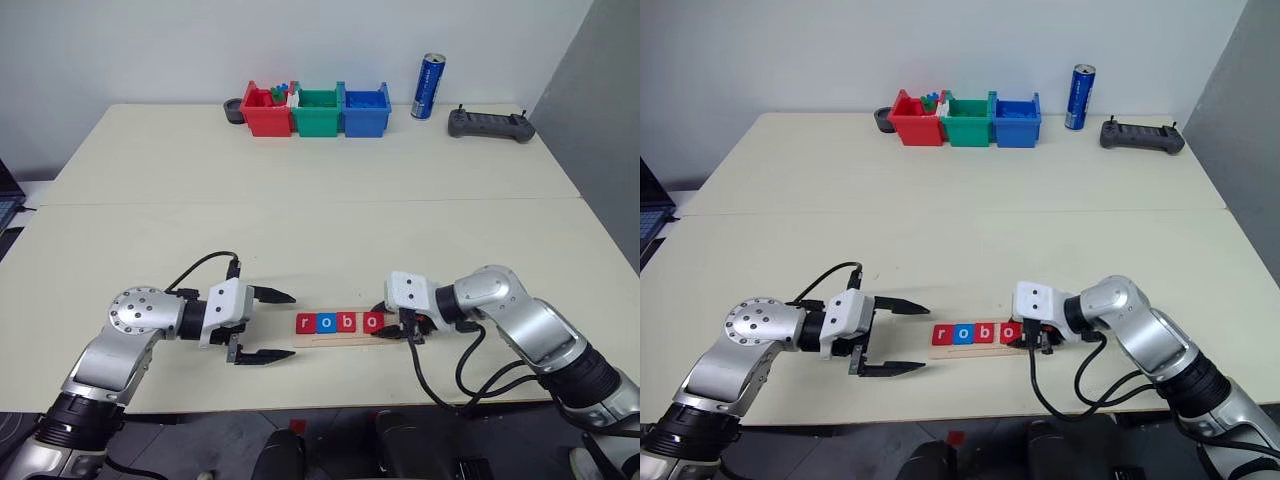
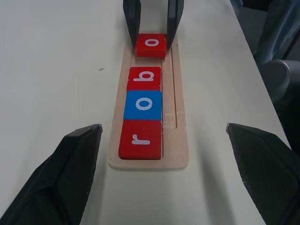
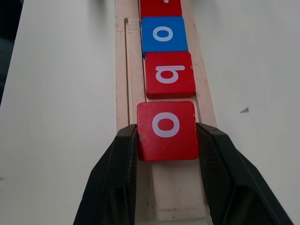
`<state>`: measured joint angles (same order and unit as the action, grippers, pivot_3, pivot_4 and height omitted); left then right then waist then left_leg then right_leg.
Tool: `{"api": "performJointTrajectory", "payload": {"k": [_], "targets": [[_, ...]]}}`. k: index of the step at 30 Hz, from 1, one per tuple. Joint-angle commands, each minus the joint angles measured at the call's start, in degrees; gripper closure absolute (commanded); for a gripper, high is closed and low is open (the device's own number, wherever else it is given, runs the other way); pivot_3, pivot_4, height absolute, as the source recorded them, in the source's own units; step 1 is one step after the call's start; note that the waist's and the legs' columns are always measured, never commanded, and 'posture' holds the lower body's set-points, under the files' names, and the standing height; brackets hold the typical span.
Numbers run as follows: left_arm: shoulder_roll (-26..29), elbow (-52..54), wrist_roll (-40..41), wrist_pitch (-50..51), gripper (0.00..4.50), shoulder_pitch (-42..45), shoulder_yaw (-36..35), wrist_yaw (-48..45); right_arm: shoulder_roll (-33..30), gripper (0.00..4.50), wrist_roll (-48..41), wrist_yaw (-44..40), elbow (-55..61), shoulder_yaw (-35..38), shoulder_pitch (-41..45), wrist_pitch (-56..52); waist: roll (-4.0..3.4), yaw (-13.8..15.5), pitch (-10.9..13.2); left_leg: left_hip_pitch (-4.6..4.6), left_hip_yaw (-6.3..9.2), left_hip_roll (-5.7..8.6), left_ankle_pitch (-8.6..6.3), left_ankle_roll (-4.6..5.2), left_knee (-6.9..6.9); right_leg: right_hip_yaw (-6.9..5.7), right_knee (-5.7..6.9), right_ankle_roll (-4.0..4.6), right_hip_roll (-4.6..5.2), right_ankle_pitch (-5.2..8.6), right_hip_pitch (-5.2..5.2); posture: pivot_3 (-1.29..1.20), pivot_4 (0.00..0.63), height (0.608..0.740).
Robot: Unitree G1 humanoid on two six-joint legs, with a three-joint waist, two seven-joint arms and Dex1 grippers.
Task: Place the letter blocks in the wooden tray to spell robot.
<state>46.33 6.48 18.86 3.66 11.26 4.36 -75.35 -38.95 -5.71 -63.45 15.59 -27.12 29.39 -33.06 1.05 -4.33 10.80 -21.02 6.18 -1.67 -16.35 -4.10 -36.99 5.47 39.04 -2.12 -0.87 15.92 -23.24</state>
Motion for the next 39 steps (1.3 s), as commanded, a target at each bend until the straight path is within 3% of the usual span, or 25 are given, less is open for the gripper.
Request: {"api": "performJointTrajectory", "payload": {"k": [1, 10, 11, 18, 27, 33, 36, 39], "targets": [[0.5, 2.4, 0.7, 1.0, 0.0, 0.9, -0.8, 0.6, 0.4, 3.05, 0.6, -0.2, 0.6, 0.1, 1.3, 1.1, 0.0, 0.0, 0.0, 0.0, 0.0, 0.0, 0.0, 0.0, 0.0, 0.0, 0.0, 0.0, 0.0, 0.0, 0.0, 0.0, 0.15, 0.74], [0.4, 2.7, 0.7, 1.8, 0.0, 1.1, -0.8, 0.9, 1.2, 3.05, 1.6, -0.2, -0.6, 0.2, 2.3, 1.4, 0.0, 0.0, 0.0, 0.0, 0.0, 0.0, 0.0, 0.0, 0.0, 0.0, 0.0, 0.0, 0.0, 0.0, 0.0, 0.0, 0.15, 0.74], [0.3, 2.8, 0.7, 1.9, 0.0, 1.1, -0.8, 1.0, 1.3, 2.32, 1.5, -0.3, -0.6, 0.2, 2.4, 1.4, 0.0, 0.0, 0.0, 0.0, 0.0, 0.0, 0.0, 0.0, 0.0, 0.0, 0.0, 0.0, 0.0, 0.0, 0.0, 0.0, 0.15, 0.74], [0.3, 4.7, 0.9, 3.4, 0.0, 0.9, -0.7, 1.8, 1.6, 0.04, 0.9, -0.1, 0.3, 1.3, 2.7, 0.9, 0.0, 0.0, 0.0, 0.0, 0.01, 0.0, 0.0, 0.0, 0.0, -0.01, 0.0, 0.0, 0.0, 0.0, 0.0, 0.0, 0.15, 0.74], [0.9, 5.1, 1.3, 4.6, 0.0, 1.1, -1.6, 2.0, -0.5, 0.04, -4.4, 0.9, 9.5, 7.9, 0.6, -5.7, 0.0, 0.1, 0.0, -0.01, 0.02, 0.0, 0.0, 0.0, 0.01, -0.02, 0.01, 0.0, 0.0, 0.0, 0.0, 0.0, 0.15, 0.74], [1.2, 4.1, 1.2, 3.6, 0.0, 0.5, -2.1, 1.8, -2.9, 0.04, -5.0, 2.1, 12.2, 8.5, -2.8, -6.5, 0.0, 0.3, 0.0, -0.01, 0.02, 0.0, 0.0, 0.0, 0.01, -0.03, -0.01, 0.0, 0.01, 0.0, 0.0, 0.0, 0.15, 0.74], [1.1, 3.5, 1.0, 3.0, 0.0, 0.5, -2.1, 2.0, -4.0, 0.65, -3.7, 2.7, 11.4, 7.9, -3.1, -5.2, 0.0, 0.2, 0.0, -0.01, 0.01, 0.01, 0.0, 0.0, 0.01, -0.02, -0.01, 0.0, 0.01, 0.0, 0.0, 0.0, 0.15, 0.74], [1.0, 2.9, 0.7, 2.0, 0.0, 0.0, -1.9, 1.9, -5.1, 1.65, -1.5, 3.1, 9.9, 6.4, -2.7, -3.1, 0.0, 0.2, 0.0, 0.0, 0.01, 0.0, 0.0, 0.0, 0.01, -0.02, 0.0, -0.01, 0.01, 0.01, 0.0, 0.0, 0.15, 0.74]]}}
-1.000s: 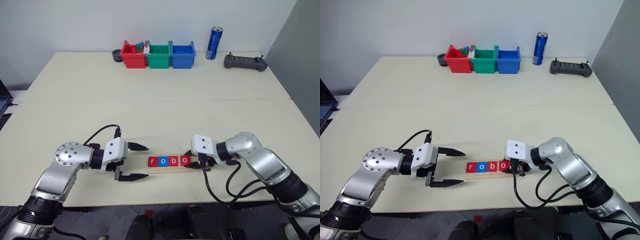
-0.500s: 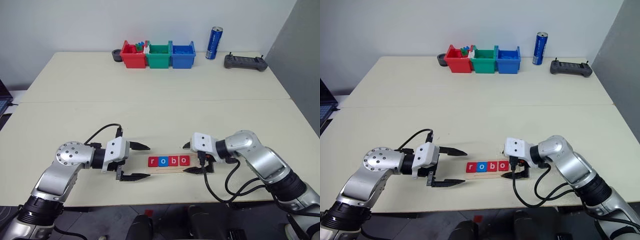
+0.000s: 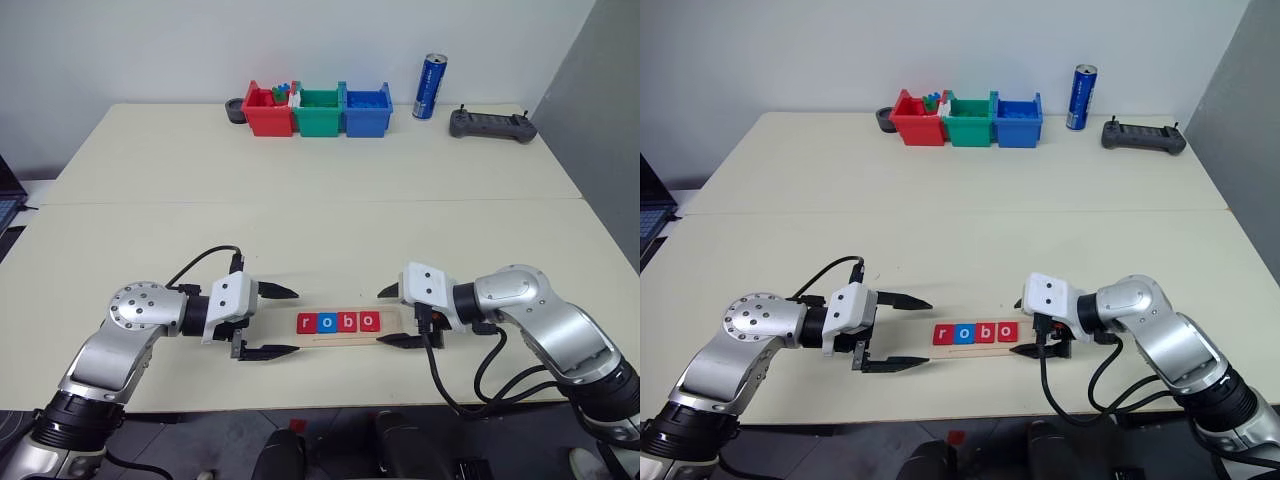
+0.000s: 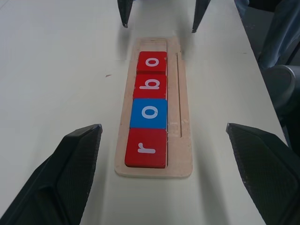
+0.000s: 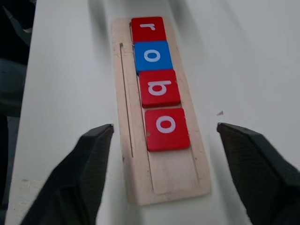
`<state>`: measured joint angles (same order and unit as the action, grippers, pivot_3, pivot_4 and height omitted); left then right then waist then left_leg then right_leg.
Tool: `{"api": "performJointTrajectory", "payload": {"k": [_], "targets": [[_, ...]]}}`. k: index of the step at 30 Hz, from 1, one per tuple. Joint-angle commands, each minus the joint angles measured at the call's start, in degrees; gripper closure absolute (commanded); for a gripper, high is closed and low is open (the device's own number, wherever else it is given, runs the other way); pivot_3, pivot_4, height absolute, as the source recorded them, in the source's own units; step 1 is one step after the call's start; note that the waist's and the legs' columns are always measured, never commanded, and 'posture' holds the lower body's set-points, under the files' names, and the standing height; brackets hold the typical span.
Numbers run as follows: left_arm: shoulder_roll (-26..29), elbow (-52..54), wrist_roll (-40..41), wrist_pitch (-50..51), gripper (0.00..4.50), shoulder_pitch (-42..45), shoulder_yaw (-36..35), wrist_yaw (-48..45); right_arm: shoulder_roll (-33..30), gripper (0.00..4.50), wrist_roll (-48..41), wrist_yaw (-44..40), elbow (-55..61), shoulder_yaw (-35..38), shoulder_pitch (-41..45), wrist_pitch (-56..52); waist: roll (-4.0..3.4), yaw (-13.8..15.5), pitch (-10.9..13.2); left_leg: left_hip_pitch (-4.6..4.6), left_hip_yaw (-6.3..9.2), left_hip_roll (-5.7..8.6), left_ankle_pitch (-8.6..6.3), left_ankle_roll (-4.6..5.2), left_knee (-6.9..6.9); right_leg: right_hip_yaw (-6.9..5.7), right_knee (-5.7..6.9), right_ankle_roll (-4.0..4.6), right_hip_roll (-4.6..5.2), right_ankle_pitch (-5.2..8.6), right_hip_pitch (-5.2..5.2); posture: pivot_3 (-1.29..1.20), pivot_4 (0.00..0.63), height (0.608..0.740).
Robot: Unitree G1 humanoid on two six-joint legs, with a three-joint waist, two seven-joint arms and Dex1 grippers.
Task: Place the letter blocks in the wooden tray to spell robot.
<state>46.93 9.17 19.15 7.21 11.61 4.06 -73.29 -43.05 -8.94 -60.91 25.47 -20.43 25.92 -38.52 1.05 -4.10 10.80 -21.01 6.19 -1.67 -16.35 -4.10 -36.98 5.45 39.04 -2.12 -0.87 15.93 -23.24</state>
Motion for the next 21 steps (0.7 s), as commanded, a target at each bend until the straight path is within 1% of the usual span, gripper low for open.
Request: {"api": "performJointTrajectory", "payload": {"k": [1, 2, 6, 7, 8, 12, 15, 21], "targets": [[0.3, 0.0, 0.3, -1.8, 0.0, -0.3, -1.4, -0.2, -1.1, 2.06, 2.3, 0.5, -0.5, -0.7, 0.9, 2.8, 0.0, 0.0, 0.0, 0.0, 0.0, 0.0, 0.0, 0.0, 0.0, 0.0, 0.0, 0.0, 0.0, 0.0, 0.0, 0.0, 0.15, 0.74], [0.2, -0.3, 0.2, -2.1, 0.0, -0.3, -1.3, -0.2, -1.2, 2.38, 2.7, 0.4, -1.0, -1.0, 0.9, 3.3, 0.0, 0.0, 0.0, -0.01, 0.0, 0.0, 0.0, 0.0, 0.0, 0.0, 0.0, 0.0, 0.0, 0.0, 0.0, 0.0, 0.15, 0.74], [0.2, -1.5, 0.2, -3.3, 0.0, 0.0, -1.2, -0.6, -1.2, 3.92, 4.8, -0.2, -2.7, -2.8, 1.6, 5.1, 0.0, 0.0, 0.0, 0.0, 0.0, 0.0, 0.0, 0.0, 0.0, 0.0, -0.01, 0.01, 0.0, 0.0, 0.0, 0.0, 0.15, 0.74], [0.3, -1.8, 0.2, -3.6, 0.0, 0.0, -1.2, -0.7, -1.2, 4.25, 5.2, -0.6, -3.0, -3.3, 2.0, 5.3, 0.0, 0.0, 0.0, 0.0, -0.01, 0.0, 0.0, 0.0, 0.0, 0.01, 0.0, 0.01, 0.0, 0.0, 0.0, 0.0, 0.15, 0.74], [0.3, -2.0, 0.1, -3.9, 0.0, -0.1, -1.2, -0.8, -1.2, 4.46, 5.8, -0.8, -3.5, -3.9, 2.5, 5.6, 0.0, 0.0, 0.0, 0.0, -0.01, 0.0, 0.0, 0.0, 0.0, 0.01, 0.0, 0.01, 0.0, 0.0, 0.0, 0.0, 0.15, 0.74], [0.4, -2.1, 0.1, -4.2, 0.0, -0.2, -1.2, -0.8, -1.1, 4.46, 8.3, -1.3, -5.3, -6.2, 3.8, 6.7, 0.0, 0.0, 0.0, -0.01, 0.0, 0.0, 0.0, 0.0, -0.01, 0.0, 0.0, 0.01, 0.0, 0.0, 0.0, 0.0, 0.15, 0.74], [0.4, -1.9, 0.2, -4.1, 0.0, -0.3, -1.1, -0.7, 0.1, 4.46, 9.4, -1.6, -6.4, -7.8, 5.1, 6.7, 0.0, 0.0, 0.0, -0.01, 0.01, 0.0, 0.0, 0.0, 0.0, 0.0, 0.0, 0.01, 0.0, 0.0, 0.0, 0.0, 0.15, 0.74], [0.5, -1.3, 0.4, -3.7, 0.0, -0.6, -1.2, -0.4, 1.4, 4.46, 10.6, -3.1, -6.1, -10.0, 6.1, 6.3, 0.0, 0.0, 0.0, -0.01, 0.0, 0.0, 0.0, 0.0, 0.0, 0.0, 0.0, 0.01, 0.01, -0.01, 0.0, 0.0, 0.15, 0.74]]}}
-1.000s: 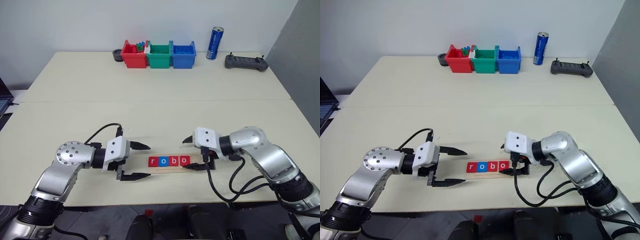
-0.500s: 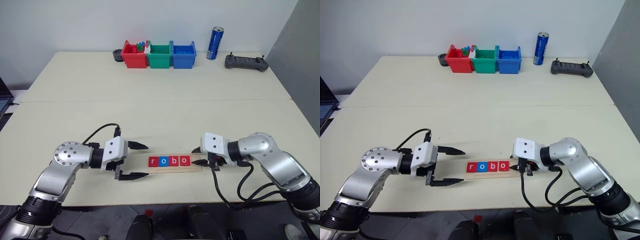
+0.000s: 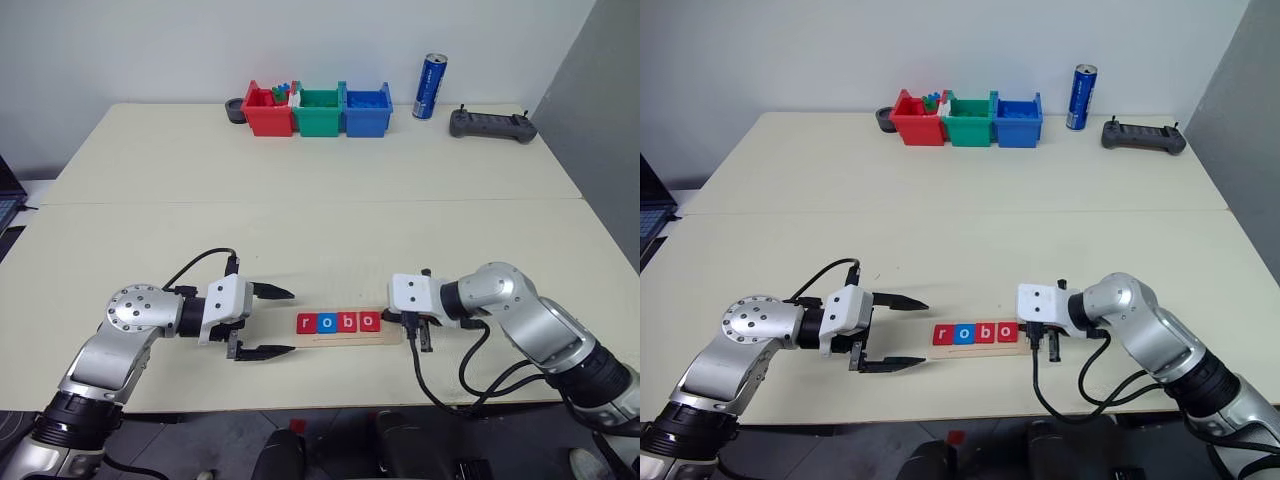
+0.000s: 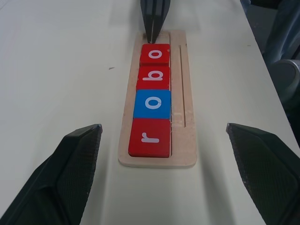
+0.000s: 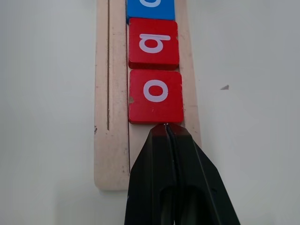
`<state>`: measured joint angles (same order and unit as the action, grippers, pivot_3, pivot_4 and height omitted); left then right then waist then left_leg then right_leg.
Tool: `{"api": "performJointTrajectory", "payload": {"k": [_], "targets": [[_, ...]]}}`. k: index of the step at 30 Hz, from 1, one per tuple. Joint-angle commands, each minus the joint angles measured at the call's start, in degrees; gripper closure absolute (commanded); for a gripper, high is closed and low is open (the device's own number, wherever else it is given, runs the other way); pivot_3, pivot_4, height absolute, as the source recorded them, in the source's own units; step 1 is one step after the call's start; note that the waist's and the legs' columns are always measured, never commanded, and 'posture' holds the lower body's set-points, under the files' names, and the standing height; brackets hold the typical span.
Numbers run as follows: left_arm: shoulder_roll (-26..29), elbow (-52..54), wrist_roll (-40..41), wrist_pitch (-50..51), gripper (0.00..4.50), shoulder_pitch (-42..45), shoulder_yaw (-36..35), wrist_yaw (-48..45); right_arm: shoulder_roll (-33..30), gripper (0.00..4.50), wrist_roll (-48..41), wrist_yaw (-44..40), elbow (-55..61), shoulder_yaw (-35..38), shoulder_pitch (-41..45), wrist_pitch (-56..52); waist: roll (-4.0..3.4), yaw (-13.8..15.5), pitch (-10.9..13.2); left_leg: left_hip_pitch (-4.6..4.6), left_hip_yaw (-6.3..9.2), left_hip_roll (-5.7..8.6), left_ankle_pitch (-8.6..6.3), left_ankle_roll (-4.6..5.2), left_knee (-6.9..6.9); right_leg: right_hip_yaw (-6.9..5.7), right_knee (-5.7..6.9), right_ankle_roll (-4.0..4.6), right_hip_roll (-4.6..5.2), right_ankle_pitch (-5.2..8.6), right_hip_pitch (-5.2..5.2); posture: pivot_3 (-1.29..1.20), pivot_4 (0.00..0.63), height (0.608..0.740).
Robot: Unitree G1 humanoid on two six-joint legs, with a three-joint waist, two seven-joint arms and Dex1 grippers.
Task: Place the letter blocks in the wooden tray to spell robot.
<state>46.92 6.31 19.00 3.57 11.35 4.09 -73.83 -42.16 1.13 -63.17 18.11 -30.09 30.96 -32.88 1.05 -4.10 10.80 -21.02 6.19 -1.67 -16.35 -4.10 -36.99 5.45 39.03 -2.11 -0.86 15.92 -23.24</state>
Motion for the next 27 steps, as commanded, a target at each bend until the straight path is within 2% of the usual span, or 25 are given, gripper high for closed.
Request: {"api": "performJointTrajectory", "payload": {"k": [1, 16, 21, 24, 27], "targets": [[0.5, 1.7, 0.6, 0.0, 0.0, -0.4, -1.3, 0.2, 0.6, 4.46, 0.6, -0.9, 1.5, -0.5, 1.0, 0.7, 0.0, 0.0, 0.0, 0.0, 0.0, 0.0, 0.0, 0.0, 0.0, 0.0, 0.0, 0.0, 0.0, 0.0, 0.0, 0.0, 0.15, 0.74], [0.0, 0.4, 0.2, -1.6, 0.0, -0.9, -0.9, 0.4, 2.3, 4.46, 0.7, -0.6, 0.6, 0.4, 0.2, 1.7, 0.0, 0.0, 0.0, 0.0, 0.01, 0.0, 0.0, 0.0, 0.0, -0.01, 0.01, 0.0, 0.0, 0.0, 0.0, 0.0, 0.15, 0.74], [0.1, 1.7, 0.5, -0.6, 0.0, -0.8, -0.9, 0.9, 1.6, 4.46, -4.2, -0.9, 3.0, 7.0, 0.8, -0.8, 0.0, 0.0, 0.0, 0.0, 0.01, 0.0, 0.0, 0.0, 0.0, -0.01, 0.01, 0.01, 0.0, 0.0, 0.0, 0.0, 0.15, 0.74], [0.3, 3.3, 1.0, 0.8, 0.0, -1.1, -1.4, 1.4, 0.7, 3.9, -7.1, 1.3, 5.2, 13.7, -0.5, -2.8, 0.0, 0.1, 0.0, -0.01, 0.02, 0.0, 0.0, 0.0, 0.0, -0.01, 0.01, 0.01, 0.01, 0.0, 0.0, 0.0, 0.15, 0.74], [0.2, 4.2, 1.5, 1.6, 0.0, -1.6, -1.9, 2.0, 0.5, 2.89, -8.3, 6.9, 7.1, 22.4, -4.8, -5.8, 0.0, 0.5, 0.0, -0.02, 0.01, 0.01, 0.0, 0.0, 0.01, -0.01, 0.0, 0.01, 0.01, 0.0, 0.0, 0.0, 0.15, 0.74]]}}
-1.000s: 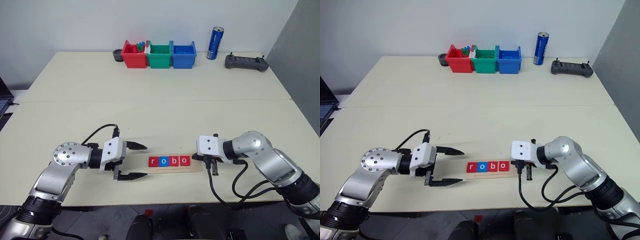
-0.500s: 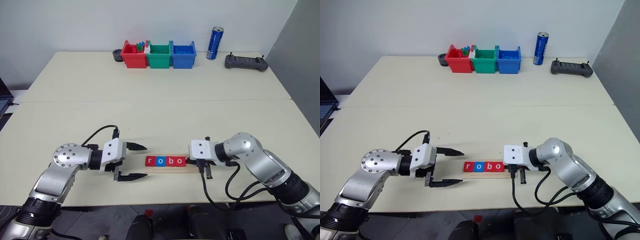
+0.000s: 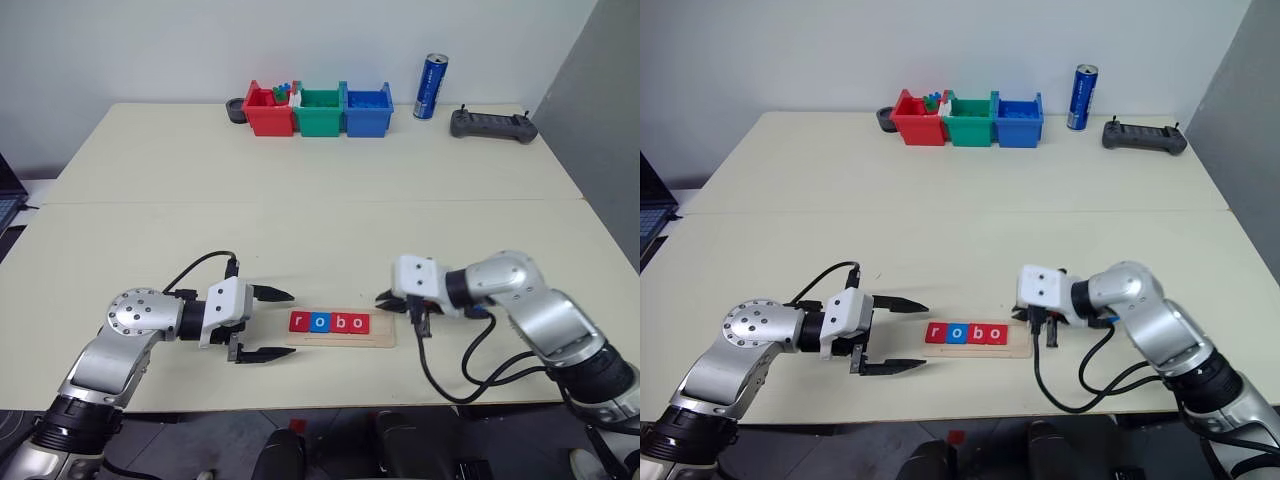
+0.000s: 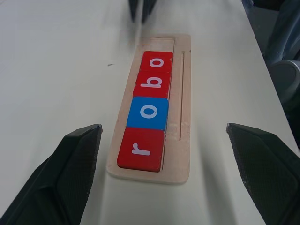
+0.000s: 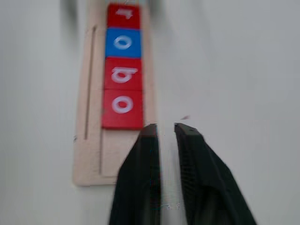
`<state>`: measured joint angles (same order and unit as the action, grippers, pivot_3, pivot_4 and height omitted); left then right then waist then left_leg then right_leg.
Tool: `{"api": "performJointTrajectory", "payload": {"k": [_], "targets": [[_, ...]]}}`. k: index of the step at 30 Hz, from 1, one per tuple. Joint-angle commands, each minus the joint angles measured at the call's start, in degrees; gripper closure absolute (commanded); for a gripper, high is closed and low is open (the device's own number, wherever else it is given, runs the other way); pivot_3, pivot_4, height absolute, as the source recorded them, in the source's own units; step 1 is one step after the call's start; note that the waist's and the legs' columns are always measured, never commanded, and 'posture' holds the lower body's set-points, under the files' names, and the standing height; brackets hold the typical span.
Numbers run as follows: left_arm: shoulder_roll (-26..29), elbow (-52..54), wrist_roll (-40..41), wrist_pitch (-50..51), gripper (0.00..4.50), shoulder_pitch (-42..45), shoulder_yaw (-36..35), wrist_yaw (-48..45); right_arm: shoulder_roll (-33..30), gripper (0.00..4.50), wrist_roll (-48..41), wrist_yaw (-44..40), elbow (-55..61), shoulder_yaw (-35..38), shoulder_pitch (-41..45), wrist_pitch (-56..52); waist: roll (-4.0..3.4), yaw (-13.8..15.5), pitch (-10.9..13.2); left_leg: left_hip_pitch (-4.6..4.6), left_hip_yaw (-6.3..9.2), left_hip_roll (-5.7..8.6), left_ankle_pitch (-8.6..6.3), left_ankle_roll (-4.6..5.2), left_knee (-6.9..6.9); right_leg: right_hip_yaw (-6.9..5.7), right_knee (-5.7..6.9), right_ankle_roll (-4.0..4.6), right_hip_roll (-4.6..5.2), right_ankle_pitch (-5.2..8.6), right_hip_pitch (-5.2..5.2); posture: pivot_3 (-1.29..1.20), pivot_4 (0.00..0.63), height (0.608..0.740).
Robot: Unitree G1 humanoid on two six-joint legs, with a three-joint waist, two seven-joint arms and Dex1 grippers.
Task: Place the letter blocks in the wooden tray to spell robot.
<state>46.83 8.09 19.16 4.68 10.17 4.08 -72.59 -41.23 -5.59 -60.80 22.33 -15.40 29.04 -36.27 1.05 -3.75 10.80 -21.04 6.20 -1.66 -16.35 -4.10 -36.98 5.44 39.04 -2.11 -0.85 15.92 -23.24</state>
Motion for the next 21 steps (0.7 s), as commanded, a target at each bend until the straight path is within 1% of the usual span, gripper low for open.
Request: {"api": "performJointTrajectory", "payload": {"k": [1, 4, 6, 8, 10, 14, 17, 21], "targets": [[0.2, 2.6, 1.5, 0.7, 0.0, -0.5, -2.1, 0.9, -0.2, 2.52, -2.0, 6.3, 3.4, 10.3, -4.6, -3.5, 0.01, 0.4, 0.0, 0.0, 0.0, 0.0, 0.0, 0.0, 0.0, 0.0, -0.01, 0.0, 0.0, 0.0, 0.0, 0.0, 0.15, 0.74], [0.3, 2.4, 1.7, 0.7, 0.0, -0.6, -2.4, 1.0, 0.7, 1.43, -2.7, 11.6, 4.9, 18.1, -11.5, -6.3, 0.01, 0.5, 0.0, 0.0, 0.0, 0.01, 0.0, 0.0, 0.01, 0.0, -0.01, 0.0, 0.0, 0.0, 0.0, 0.0, 0.15, 0.74], [0.4, 1.4, 1.6, 0.0, 0.0, -0.8, -2.7, 0.5, 3.2, 0.7, -4.0, 15.6, 6.1, 23.4, -16.2, -8.8, 0.01, 0.6, 0.0, 0.0, -0.02, 0.01, 0.0, 0.0, 0.01, 0.03, 0.0, 0.0, 0.0, 0.0, 0.0, 0.0, 0.15, 0.74], [0.4, 0.7, 1.5, -0.5, 0.0, -0.9, -2.8, 0.2, 5.0, 0.03, -3.8, 19.1, 6.8, 26.6, -19.7, -9.3, 0.0, 0.6, 0.0, 0.0, -0.03, 0.01, 0.0, 0.0, 0.01, 0.04, 0.01, 0.0, 0.0, 0.0, 0.02, 0.0, 0.15, 0.74], [0.2, -0.2, 1.3, -1.3, 0.0, -0.8, -2.7, -0.1, 7.4, 0.03, -2.7, 23.8, 6.5, 29.9, -23.5, -9.5, 0.01, 0.6, 0.0, 0.02, -0.06, 0.02, 0.0, 0.0, 0.0, 0.06, 0.01, -0.01, 0.0, 0.0, 0.02, 0.0, 0.15, 0.74], [-0.3, -2.6, 0.8, -3.0, 0.0, -0.1, -2.1, -0.8, 10.1, 0.03, -5.4, 25.8, 7.1, 32.1, -28.6, -12.1, -0.01, 0.4, 0.0, 0.05, -0.09, 0.0, 0.0, 0.0, 0.01, 0.09, 0.01, -0.01, -0.03, 0.01, 0.02, 0.0, 0.15, 0.74], [-0.6, -3.7, 0.6, -4.1, 0.0, 0.2, -1.8, -1.4, 10.9, 0.03, -7.1, 26.8, 6.2, 32.8, -30.1, -13.9, -0.01, 0.3, 0.0, 0.08, -0.12, -0.01, 0.0, 0.0, 0.01, 0.12, 0.03, -0.02, -0.03, 0.01, 0.02, 0.0, 0.15, 0.74], [-1.2, -4.5, 0.3, -5.1, 0.0, 0.2, -1.3, -1.8, 12.3, 0.03, -8.6, 28.6, 3.4, 32.4, -29.7, -14.5, -0.01, 0.4, 0.0, 0.07, -0.13, -0.01, 0.0, 0.0, 0.0, 0.13, 0.02, -0.05, -0.04, 0.03, 0.03, 0.0, 0.15, 0.74]]}}
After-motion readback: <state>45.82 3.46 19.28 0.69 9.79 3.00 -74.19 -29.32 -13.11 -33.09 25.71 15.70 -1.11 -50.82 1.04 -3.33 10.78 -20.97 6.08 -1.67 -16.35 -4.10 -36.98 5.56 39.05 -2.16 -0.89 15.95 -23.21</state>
